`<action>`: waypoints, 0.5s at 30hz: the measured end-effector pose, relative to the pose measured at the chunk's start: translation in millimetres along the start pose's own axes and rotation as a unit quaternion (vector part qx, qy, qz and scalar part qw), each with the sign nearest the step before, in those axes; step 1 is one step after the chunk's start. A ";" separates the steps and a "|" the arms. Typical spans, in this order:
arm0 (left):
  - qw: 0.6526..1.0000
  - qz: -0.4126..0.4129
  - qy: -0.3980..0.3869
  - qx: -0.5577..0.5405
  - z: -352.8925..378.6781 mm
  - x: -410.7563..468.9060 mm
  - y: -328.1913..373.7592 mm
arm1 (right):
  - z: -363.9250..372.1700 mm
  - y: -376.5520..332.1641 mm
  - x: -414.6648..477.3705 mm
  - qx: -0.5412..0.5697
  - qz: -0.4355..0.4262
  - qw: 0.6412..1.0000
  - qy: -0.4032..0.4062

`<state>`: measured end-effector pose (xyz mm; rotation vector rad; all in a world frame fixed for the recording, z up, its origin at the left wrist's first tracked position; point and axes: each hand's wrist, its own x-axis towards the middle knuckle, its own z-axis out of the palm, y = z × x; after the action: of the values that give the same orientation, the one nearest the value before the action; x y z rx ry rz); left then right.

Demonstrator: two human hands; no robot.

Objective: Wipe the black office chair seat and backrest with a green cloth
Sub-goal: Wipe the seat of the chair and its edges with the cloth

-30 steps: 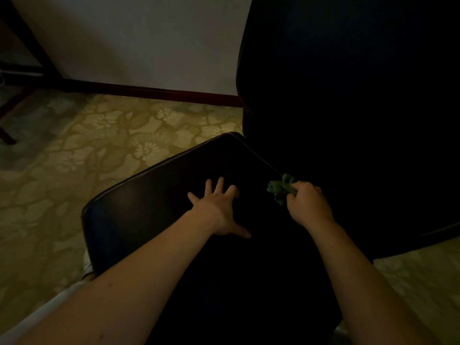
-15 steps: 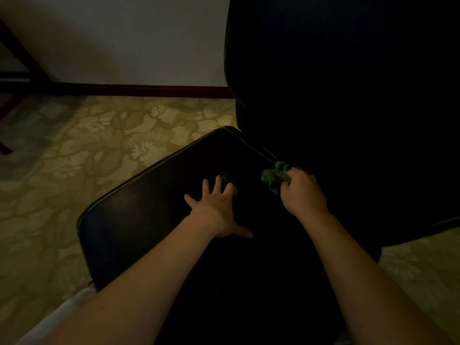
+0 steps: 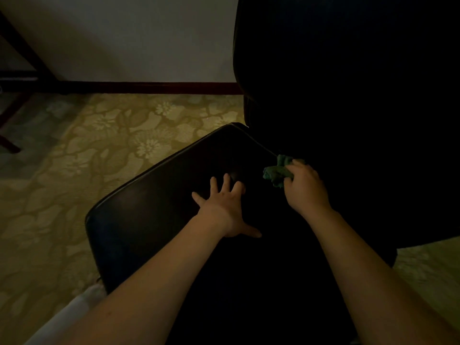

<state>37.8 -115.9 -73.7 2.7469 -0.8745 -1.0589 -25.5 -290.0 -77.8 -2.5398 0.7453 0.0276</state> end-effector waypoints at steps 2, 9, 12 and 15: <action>1.000 -0.002 0.003 -0.002 0.7 1.2 -0.5 | -2.7 1.7 -0.1 0.008 -0.005 1.000 -0.008; 1.000 -0.002 0.015 -0.004 3.7 2.3 -0.5 | -14.0 8.8 -9.1 -0.020 0.051 0.998 -0.022; 1.000 0.000 0.014 -0.002 2.6 0.5 0.5 | -15.3 6.5 -9.3 -0.054 0.069 0.996 -0.026; 1.000 0.010 0.012 -0.006 2.7 0.9 -1.2 | -11.3 3.5 -6.2 -0.058 0.066 0.996 -0.022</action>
<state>37.3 -115.0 -76.5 2.7291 -0.8881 -1.0211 -33.9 -294.7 -68.5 -2.5855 0.9167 0.1765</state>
